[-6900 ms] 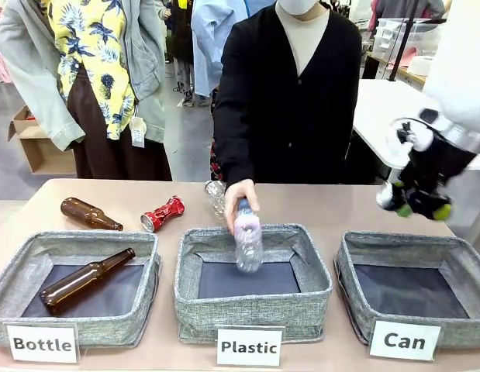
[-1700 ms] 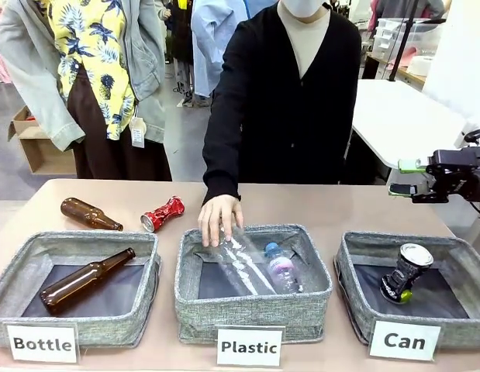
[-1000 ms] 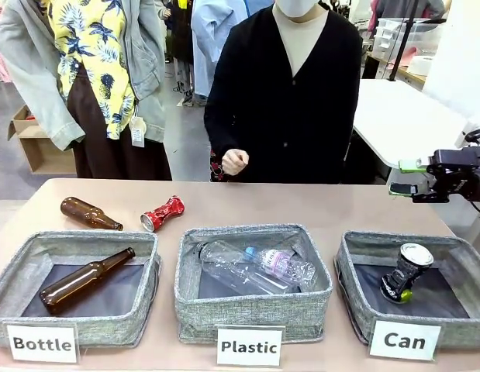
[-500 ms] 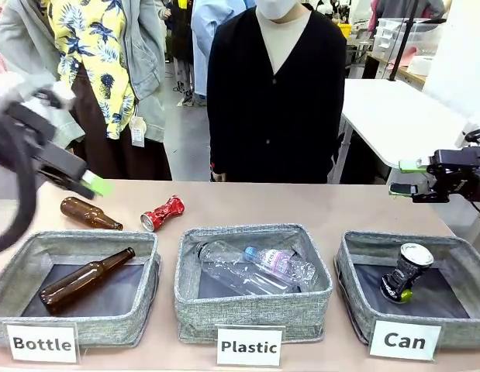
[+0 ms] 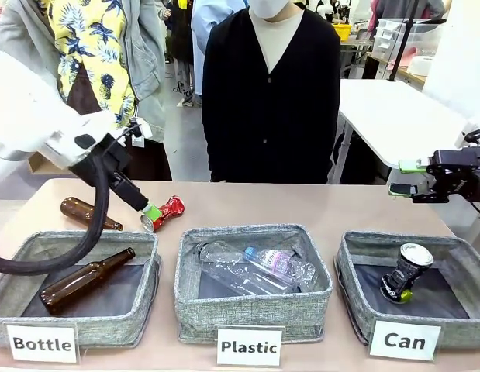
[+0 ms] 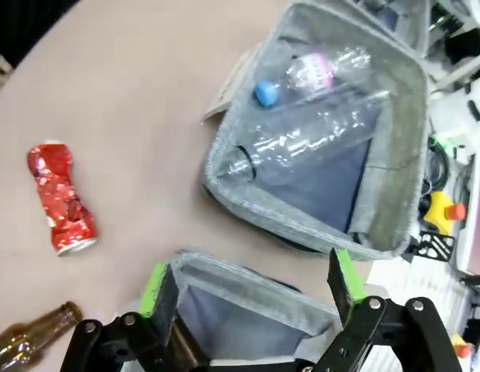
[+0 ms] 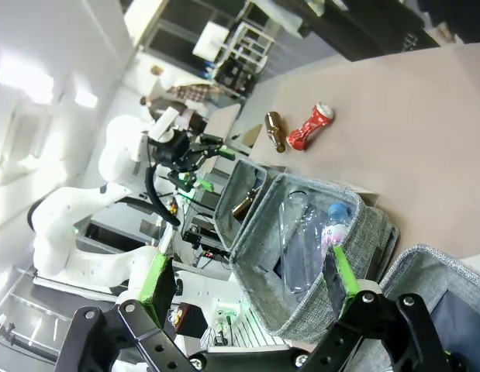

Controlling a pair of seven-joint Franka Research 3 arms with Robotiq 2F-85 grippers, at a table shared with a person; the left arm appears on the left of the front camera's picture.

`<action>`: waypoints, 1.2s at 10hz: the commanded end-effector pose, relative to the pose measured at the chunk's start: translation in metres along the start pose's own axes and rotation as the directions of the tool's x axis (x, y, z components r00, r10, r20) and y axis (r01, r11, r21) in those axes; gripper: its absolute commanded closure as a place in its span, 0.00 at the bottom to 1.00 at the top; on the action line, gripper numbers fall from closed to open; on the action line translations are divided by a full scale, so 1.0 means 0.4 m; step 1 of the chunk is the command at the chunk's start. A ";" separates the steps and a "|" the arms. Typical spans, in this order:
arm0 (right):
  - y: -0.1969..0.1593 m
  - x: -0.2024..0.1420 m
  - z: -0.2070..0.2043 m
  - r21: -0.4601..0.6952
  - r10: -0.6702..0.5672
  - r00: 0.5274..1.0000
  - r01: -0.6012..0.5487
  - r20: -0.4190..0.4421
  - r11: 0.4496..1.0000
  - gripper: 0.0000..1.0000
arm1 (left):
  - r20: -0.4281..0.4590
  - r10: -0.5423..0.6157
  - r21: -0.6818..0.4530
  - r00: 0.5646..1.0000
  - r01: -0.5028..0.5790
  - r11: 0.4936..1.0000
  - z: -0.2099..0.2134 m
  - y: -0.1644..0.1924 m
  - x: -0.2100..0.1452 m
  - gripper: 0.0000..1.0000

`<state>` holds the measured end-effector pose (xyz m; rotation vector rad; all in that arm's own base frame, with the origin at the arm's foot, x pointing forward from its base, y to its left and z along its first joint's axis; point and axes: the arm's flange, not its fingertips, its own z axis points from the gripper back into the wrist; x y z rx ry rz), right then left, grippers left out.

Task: Sort the can waste into the basket.
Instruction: Pick up the can waste from the table and place it in the right Fabric basket.

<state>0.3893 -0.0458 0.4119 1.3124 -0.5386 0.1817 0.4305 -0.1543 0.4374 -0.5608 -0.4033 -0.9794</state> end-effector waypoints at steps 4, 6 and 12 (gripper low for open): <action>0.002 -0.007 0.006 0.006 0.023 1.000 -0.023 -0.009 1.000 0.00 | 0.029 0.020 0.094 0.999 -0.023 0.995 -0.002 0.148 0.082 0.00; 0.002 -0.007 0.006 0.006 0.023 1.000 -0.023 -0.009 1.000 0.00 | 0.015 -0.051 0.154 0.999 0.048 0.987 -0.037 0.195 0.108 0.00; 0.002 -0.007 0.006 0.006 0.023 1.000 -0.023 -0.009 1.000 0.00 | -0.079 -0.013 0.114 0.997 0.022 0.993 -0.102 0.298 0.081 0.00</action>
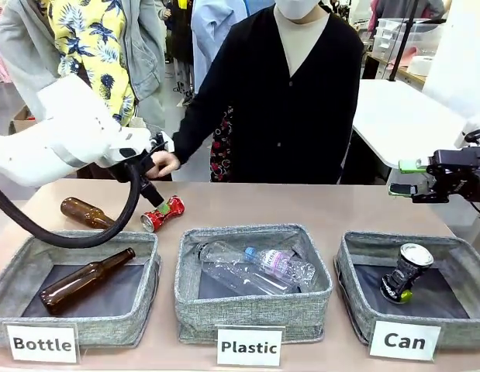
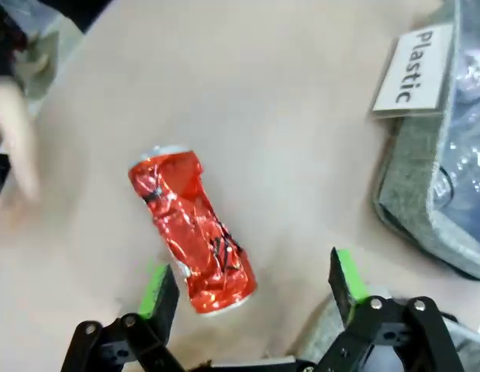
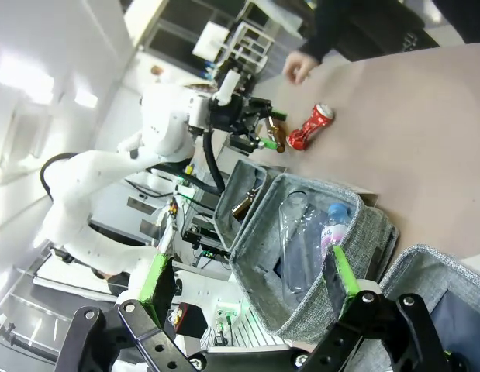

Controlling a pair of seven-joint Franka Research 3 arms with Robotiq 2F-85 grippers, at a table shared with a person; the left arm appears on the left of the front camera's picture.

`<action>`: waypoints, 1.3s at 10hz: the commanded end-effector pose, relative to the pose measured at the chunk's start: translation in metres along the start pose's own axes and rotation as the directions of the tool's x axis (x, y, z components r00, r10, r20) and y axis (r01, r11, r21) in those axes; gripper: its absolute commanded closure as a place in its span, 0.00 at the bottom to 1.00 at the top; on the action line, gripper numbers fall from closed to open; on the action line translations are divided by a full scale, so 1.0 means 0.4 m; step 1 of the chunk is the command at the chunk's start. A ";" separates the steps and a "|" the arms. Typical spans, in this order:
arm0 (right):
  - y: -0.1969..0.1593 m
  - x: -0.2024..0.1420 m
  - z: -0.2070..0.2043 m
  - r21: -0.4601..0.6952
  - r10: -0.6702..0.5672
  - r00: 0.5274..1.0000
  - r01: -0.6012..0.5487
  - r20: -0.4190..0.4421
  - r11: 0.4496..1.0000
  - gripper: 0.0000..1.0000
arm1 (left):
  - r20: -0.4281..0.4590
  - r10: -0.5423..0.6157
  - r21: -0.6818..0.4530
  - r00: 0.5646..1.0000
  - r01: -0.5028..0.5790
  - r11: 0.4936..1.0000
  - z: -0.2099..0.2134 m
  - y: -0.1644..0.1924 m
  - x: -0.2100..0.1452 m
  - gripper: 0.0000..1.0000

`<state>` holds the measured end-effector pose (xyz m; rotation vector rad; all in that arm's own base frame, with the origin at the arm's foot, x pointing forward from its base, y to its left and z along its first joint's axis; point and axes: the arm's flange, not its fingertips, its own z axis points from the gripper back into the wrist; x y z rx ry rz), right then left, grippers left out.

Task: Sort the can waste into the basket.
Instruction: Pick up the can waste from the table and place it in the right Fabric basket.

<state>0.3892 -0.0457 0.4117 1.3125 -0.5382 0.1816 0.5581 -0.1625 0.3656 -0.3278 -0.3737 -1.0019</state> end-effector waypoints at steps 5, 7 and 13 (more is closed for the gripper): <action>0.002 -0.007 0.006 0.006 0.024 1.000 -0.023 -0.009 1.000 0.00 | 0.410 0.097 -0.183 0.907 -0.022 0.983 0.750 -0.070 -0.376 0.00; 0.002 -0.007 0.006 0.006 0.024 1.000 -0.023 -0.009 1.000 0.00 | 0.464 0.241 -0.198 0.853 -0.165 0.966 0.874 -0.014 -0.499 0.00; 0.002 -0.007 0.006 0.006 0.024 1.000 -0.023 -0.009 1.000 0.00 | 0.561 0.488 -0.332 0.669 -0.358 0.873 0.871 0.068 -0.814 0.00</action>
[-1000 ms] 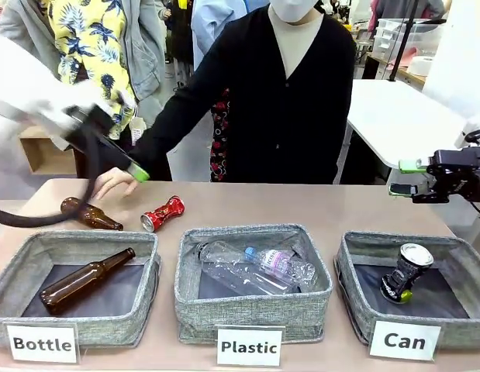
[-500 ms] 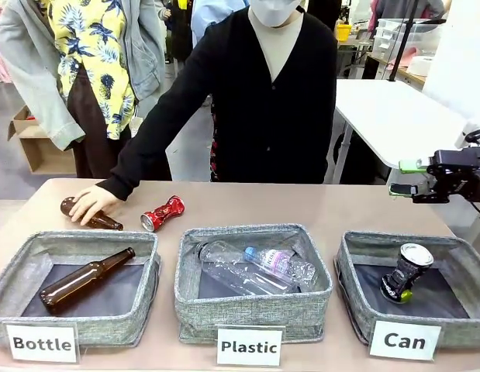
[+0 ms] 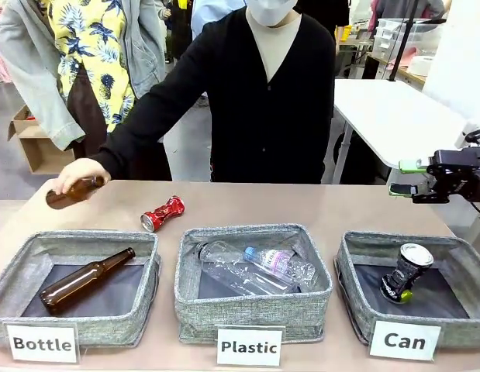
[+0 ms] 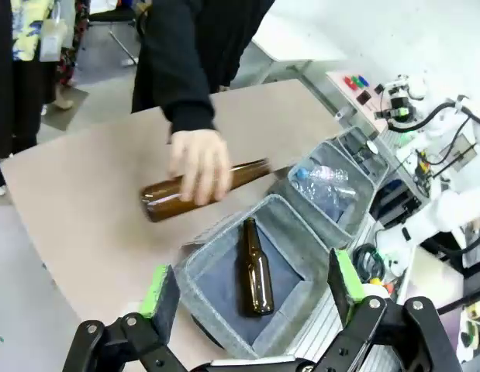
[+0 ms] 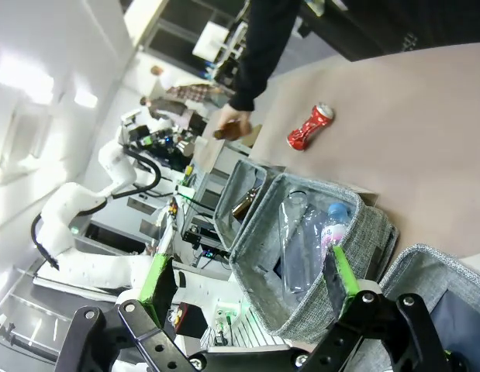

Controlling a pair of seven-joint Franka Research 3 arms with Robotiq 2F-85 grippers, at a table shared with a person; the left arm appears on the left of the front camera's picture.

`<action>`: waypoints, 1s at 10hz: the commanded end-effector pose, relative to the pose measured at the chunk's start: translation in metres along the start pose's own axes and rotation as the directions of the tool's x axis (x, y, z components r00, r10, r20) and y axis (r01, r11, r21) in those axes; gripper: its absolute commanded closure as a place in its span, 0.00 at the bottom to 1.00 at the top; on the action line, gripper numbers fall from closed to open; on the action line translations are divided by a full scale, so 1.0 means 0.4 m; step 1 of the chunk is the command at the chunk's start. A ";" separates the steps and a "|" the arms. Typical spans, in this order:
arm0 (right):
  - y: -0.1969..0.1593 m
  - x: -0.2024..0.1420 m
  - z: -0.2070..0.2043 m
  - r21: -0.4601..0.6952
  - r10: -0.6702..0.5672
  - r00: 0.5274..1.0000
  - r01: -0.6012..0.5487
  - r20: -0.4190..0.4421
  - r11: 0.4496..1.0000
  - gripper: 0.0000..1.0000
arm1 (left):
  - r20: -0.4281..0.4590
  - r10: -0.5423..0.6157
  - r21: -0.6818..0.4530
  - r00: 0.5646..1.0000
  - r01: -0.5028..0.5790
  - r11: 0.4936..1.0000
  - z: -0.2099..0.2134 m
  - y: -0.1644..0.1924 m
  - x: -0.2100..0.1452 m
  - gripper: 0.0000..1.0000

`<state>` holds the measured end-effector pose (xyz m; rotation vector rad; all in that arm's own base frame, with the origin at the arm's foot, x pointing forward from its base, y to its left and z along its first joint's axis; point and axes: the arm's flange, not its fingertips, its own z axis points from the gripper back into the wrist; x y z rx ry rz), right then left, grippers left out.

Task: Sort the can waste into the basket.
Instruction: Pick up the can waste from the table and place it in the right Fabric basket.

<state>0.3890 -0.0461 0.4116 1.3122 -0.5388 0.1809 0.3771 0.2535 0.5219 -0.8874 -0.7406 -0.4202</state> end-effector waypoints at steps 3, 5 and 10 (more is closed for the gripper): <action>0.002 -0.007 0.005 0.006 0.024 1.000 -0.024 -0.010 1.000 0.00 | 0.003 -0.047 0.036 0.999 0.046 0.998 -0.031 -0.048 0.040 0.00; 0.002 -0.007 0.005 0.006 0.024 1.000 -0.024 -0.010 1.000 0.00 | 0.002 -0.043 0.006 0.999 0.043 0.999 0.017 -0.036 0.054 0.00; 0.002 -0.007 0.005 0.006 0.024 1.000 -0.024 -0.010 1.000 0.00 | 0.147 0.037 -0.021 0.988 -0.034 0.999 0.117 0.042 -0.045 0.00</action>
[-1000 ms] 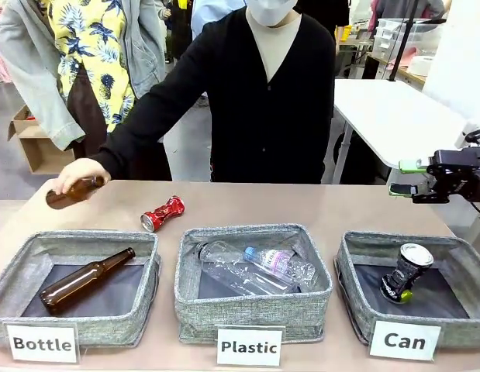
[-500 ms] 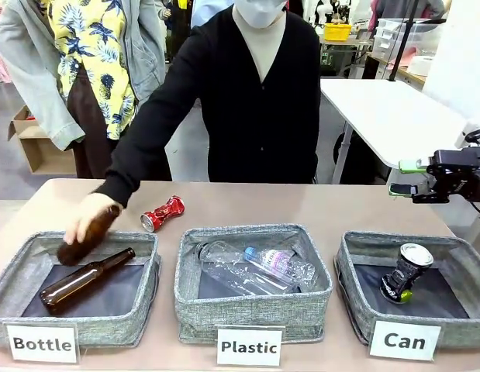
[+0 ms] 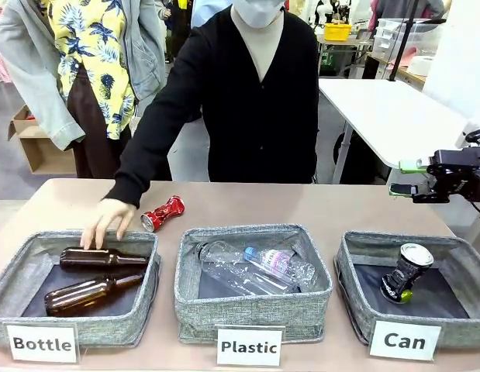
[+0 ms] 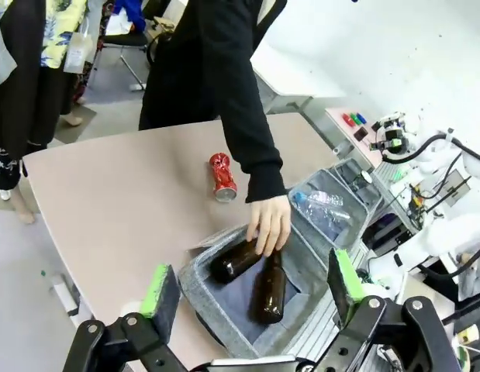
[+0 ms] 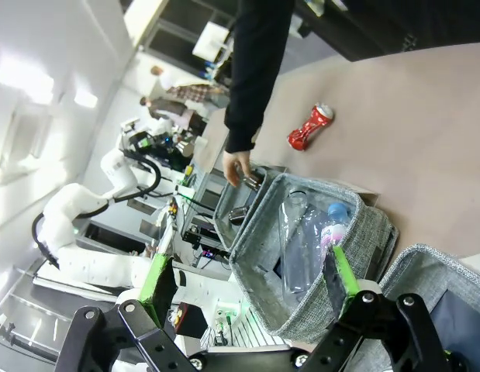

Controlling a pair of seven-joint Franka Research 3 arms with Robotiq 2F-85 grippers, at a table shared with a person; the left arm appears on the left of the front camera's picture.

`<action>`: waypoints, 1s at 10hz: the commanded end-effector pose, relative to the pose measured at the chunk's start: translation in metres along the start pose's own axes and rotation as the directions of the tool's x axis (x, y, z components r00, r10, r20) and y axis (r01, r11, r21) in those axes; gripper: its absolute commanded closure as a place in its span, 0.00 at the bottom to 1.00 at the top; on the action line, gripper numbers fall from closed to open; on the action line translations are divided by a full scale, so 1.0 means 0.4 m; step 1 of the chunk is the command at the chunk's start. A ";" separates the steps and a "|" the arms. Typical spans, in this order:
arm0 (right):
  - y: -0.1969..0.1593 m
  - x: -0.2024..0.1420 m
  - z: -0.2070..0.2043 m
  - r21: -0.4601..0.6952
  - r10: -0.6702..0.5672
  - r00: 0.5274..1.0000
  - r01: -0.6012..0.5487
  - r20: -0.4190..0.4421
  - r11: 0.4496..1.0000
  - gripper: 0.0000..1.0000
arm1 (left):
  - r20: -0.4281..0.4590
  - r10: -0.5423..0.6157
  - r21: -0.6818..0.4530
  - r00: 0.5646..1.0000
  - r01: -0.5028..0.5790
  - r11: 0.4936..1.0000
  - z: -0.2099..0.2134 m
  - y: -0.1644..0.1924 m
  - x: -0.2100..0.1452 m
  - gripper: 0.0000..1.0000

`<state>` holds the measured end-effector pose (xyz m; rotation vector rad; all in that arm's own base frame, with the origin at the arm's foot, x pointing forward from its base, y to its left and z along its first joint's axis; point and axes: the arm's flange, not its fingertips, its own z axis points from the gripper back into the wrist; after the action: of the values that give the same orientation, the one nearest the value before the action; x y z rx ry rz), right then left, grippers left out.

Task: Sort the can waste into the basket.
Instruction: Pick up the can waste from the table and place it in the right Fabric basket.

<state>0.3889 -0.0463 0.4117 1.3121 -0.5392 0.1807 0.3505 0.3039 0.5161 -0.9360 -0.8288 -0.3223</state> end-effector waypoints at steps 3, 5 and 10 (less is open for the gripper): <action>0.002 -0.007 0.004 0.007 0.024 1.000 -0.023 -0.010 1.000 0.00 | -0.032 -0.028 0.008 0.999 0.028 1.000 -0.067 -0.012 0.020 0.00; 0.002 -0.007 0.004 0.007 0.024 1.000 -0.023 -0.010 1.000 0.00 | -0.170 -0.069 0.082 0.983 0.084 0.993 -0.216 -0.049 0.083 0.00; 0.002 -0.007 0.004 0.007 0.024 1.000 -0.023 -0.010 1.000 0.00 | -0.517 -0.234 0.250 0.824 0.407 0.879 -0.745 -0.143 0.125 0.00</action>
<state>0.3889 -0.0458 0.4117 1.3120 -0.5383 0.1818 0.4920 0.0466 0.5043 -0.4159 -0.6112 -0.6357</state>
